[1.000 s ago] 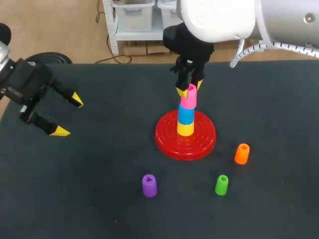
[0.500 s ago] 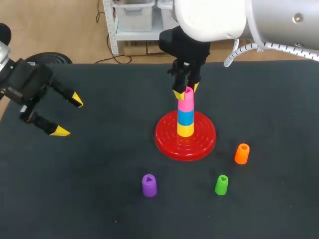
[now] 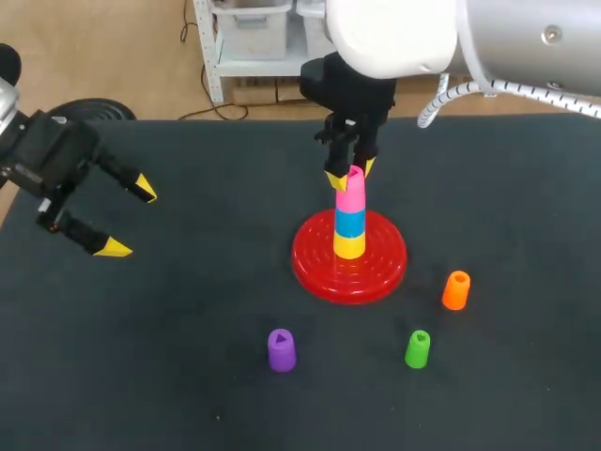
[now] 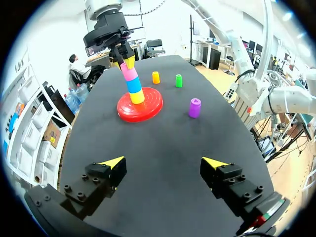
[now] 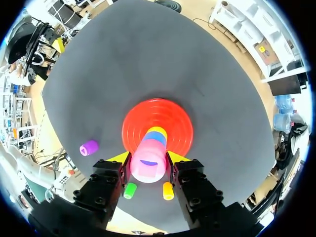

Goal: Pick up and stack the cylinders on the red base in this order: pink,purple,orange,green

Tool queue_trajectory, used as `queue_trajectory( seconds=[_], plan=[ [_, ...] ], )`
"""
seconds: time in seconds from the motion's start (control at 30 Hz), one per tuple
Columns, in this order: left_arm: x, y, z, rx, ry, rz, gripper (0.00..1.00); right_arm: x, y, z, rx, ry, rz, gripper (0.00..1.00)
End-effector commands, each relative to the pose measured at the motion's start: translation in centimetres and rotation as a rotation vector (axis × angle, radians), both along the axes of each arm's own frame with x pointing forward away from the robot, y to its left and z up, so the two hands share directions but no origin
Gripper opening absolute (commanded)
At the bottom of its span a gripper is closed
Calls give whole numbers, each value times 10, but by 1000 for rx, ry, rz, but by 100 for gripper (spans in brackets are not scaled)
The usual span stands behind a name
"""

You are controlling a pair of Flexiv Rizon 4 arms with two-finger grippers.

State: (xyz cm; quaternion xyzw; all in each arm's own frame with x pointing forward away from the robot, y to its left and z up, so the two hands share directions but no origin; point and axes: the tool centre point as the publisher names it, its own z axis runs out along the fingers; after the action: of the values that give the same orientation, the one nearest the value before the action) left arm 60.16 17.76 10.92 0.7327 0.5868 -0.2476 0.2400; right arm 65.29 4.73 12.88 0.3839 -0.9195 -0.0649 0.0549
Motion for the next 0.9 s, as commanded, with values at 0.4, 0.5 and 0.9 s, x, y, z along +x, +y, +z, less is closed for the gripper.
queue_trajectory(
  seconds=[0.4,0.5,0.9],
  plan=[
    [0,0,-1,-1,-2,0,100,-5,-10,-12,45,-32,-20,0],
    [0,0,-1,-1,-2,0,100,-5,-11,-14,46,-36,-23,0],
    [0,0,-1,-1,-2,0,100,-5,-8,-18,27,-43,-16,0]
  ],
)
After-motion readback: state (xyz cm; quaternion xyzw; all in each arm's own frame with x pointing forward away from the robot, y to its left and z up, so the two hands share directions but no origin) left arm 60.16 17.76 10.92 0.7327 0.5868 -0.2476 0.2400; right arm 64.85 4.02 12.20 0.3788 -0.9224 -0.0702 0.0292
